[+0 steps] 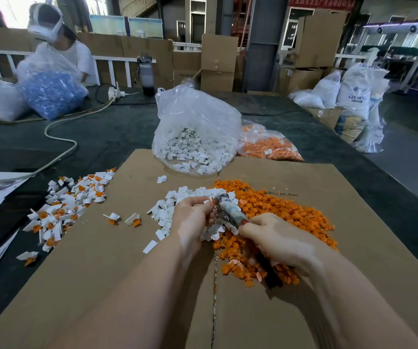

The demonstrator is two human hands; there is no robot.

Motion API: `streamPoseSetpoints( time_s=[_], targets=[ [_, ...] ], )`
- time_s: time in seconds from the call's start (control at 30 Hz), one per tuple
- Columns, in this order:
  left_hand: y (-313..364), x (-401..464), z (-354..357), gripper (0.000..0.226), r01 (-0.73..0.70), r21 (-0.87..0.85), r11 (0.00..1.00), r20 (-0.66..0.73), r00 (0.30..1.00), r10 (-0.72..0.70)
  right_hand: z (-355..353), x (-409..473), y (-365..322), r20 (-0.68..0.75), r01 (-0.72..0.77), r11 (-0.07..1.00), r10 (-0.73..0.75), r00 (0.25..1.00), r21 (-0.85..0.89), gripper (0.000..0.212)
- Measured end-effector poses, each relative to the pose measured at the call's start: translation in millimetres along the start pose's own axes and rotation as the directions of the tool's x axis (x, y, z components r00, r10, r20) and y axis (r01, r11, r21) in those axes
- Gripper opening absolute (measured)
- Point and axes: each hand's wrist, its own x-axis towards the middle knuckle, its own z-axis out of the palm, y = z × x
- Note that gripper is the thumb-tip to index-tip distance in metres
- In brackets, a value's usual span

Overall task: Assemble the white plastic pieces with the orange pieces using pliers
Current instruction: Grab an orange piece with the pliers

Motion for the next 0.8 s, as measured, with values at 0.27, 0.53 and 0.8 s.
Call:
streamPoseSetpoints(
  time_s=[0.27, 0.53, 0.8],
  targets=[
    [-5, -4, 1, 0.013, 0.014, -0.006, 1.000, 0.006, 1.000, -0.014, 9, 3, 4, -0.158, 0.055, 0.974, -0.091, 0.983, -0.218, 0.026],
    [-7, -9, 4, 0.013, -0.002, -0.058, 0.998, -0.006, 1.000, 0.002, 11, 2, 26, -0.370, 0.078, 0.993, -0.103, 0.923, -0.084, 0.041],
    [-12, -25, -6, 0.022, -0.076, 0.101, 0.992, 0.136, 0.989, 0.061, -1, 19, 60, -0.664, -0.295, 0.755, -0.238, 0.709, -0.586, 0.049]
  ],
)
